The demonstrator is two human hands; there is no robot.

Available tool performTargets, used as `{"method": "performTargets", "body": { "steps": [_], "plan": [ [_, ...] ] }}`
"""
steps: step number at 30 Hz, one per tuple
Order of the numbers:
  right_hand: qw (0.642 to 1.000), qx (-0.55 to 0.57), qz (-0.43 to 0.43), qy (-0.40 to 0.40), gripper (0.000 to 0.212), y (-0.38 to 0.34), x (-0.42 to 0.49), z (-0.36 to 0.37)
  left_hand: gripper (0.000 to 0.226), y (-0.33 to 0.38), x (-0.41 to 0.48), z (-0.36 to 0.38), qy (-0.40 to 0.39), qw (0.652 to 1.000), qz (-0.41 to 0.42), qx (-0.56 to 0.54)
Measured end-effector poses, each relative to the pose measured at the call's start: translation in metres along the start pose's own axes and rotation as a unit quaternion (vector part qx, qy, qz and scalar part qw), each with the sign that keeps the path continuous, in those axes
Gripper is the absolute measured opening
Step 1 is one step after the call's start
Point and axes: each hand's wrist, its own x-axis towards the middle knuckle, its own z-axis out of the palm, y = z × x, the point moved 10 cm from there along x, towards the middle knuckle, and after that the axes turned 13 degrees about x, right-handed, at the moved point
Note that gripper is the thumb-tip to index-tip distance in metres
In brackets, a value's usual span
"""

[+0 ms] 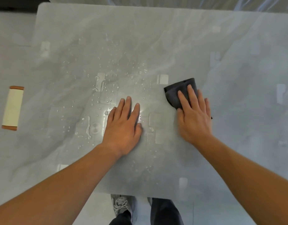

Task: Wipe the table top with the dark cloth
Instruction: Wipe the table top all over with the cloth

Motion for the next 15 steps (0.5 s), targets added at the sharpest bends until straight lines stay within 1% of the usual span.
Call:
{"method": "performTargets", "body": {
  "steps": [1,3,5,7,9,10,11,12,14,15],
  "plan": [
    [0.999,0.012,0.028,0.015,0.054,0.002,-0.002,-0.001,0.063,0.000,0.000,-0.001,0.000,1.000,0.005,-0.009],
    [0.999,0.006,0.035,0.030,0.054,-0.010,-0.026,0.009,0.061,0.001,-0.003,-0.002,0.007,1.000,0.019,-0.017],
    [1.000,-0.019,-0.010,0.004,0.055,-0.030,-0.067,0.030,0.061,0.000,-0.012,-0.004,0.032,0.999,0.033,-0.010],
    [0.995,-0.047,-0.074,-0.045,0.056,-0.043,-0.107,0.052,0.061,0.000,-0.026,-0.003,0.042,0.998,0.044,-0.002],
    [0.987,-0.066,-0.129,-0.075,0.056,-0.042,-0.119,0.056,0.061,0.000,-0.041,0.003,0.035,0.998,0.054,0.002],
    [0.985,-0.071,-0.138,-0.075,0.056,-0.038,-0.115,0.053,0.062,-0.001,-0.049,0.007,0.031,0.998,0.058,0.004],
    [0.988,-0.071,-0.123,-0.066,0.056,-0.032,-0.106,0.047,0.062,-0.001,-0.055,0.011,0.027,0.998,0.062,0.008],
    [0.994,-0.057,-0.083,-0.048,0.056,-0.022,-0.096,0.040,0.062,-0.002,-0.062,0.015,0.025,0.997,0.067,0.014],
    [1.000,-0.002,0.025,0.006,0.056,-0.006,-0.083,0.024,0.061,-0.004,-0.072,0.021,0.025,0.997,0.073,0.020],
    [0.998,0.015,0.063,0.027,0.056,-0.005,-0.082,0.023,0.061,-0.005,-0.076,0.023,0.027,0.997,0.075,0.021]
  ]
}}
